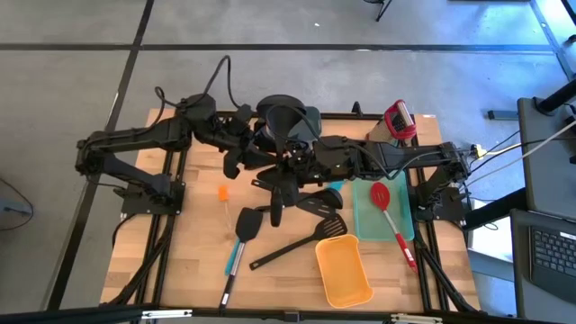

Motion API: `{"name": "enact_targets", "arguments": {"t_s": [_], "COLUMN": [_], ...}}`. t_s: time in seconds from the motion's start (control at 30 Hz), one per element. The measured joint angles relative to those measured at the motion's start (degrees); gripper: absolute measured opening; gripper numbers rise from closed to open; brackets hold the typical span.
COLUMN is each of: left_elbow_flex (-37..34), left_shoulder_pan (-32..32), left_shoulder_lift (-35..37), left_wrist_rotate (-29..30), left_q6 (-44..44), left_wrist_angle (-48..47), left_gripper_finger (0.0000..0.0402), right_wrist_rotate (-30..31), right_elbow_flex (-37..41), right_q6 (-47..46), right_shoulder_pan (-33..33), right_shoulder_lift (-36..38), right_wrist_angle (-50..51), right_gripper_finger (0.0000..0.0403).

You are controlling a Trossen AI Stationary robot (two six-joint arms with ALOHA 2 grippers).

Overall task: Pick & Place Kitchen Items
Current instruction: Put the black serving spoon into the green bin

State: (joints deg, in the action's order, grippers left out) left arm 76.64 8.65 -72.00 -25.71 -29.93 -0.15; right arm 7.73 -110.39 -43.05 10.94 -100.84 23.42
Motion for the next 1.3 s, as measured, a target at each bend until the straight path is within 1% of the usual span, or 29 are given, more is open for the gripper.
{"name": "enact_targets", "arguments": {"t_s": [0.1,0.17,0.27,0.37,0.4,0.53,0.7,0.8,0.93,1.03,1.1,1.23,1.3], "left_elbow_flex": [-0.02,-0.01,-0.02,-0.02,-0.02,-0.02,-0.03,-0.07,-0.07,-0.07,-0.07,-0.07,-0.07], "left_shoulder_pan": [-0.01,-0.01,0.01,-0.01,-0.01,-0.01,-0.02,0.08,0.93,1.68,1.93,1.96,1.96], "left_shoulder_lift": [-0.23,-0.39,-0.62,-0.54,-0.54,-0.52,0.71,2.53,4.93,5.92,6.51,7.17,7.23], "left_wrist_rotate": [0.09,0.1,0.23,0.35,0.29,0.4,0.66,3.42,6.74,8.08,9.5,13.19,14.99], "left_q6": [-0.93,-1.05,-1.41,-2.53,-3.24,-4.33,-4.5,-4.52,-4.72,-7.18,-9.32,-12.36,-13.29], "left_wrist_angle": [0.31,0.23,-0.06,-0.03,-0.13,0.01,-0.57,-2.82,-6.75,-8.73,-9.73,-9.95,-10.01], "left_gripper_finger": [0.0167,0.0148,0.0098,0.0029,0.0019,0.0012,0.0012,0.0012,0.0012,0.0012,0.0012,0.0011,0.0011], "right_wrist_rotate": [0.0,0.02,0.22,1.21,2.14,3.38,2.36,2.38,4.07,5.37,4.95,4.32,5.44], "right_elbow_flex": [0.0,0.0,0.0,0.0,0.0,0.0,-0.02,-0.02,-0.02,-0.02,-0.02,-0.05,-0.11], "right_q6": [0.0,0.01,0.0,0.49,0.94,2.0,1.46,1.31,1.02,1.55,3.36,5.76,3.65], "right_shoulder_pan": [0.0,-0.04,-0.04,-0.06,-0.04,-0.06,-0.07,-0.07,-0.02,0.0,0.04,0.43,0.72], "right_shoulder_lift": [0.0,0.0,0.0,0.0,0.0,-0.04,-0.04,-0.04,0.02,0.19,0.47,1.08,1.54], "right_wrist_angle": [0.0,0.0,0.31,1.46,2.04,2.46,1.68,1.52,0.21,-0.18,0.15,1.96,5.09], "right_gripper_finger": [0.0027,0.0027,0.0027,0.0027,0.0026,0.0034,0.007,0.0104,0.0163,0.0207,0.0232,0.0266,0.0273]}}
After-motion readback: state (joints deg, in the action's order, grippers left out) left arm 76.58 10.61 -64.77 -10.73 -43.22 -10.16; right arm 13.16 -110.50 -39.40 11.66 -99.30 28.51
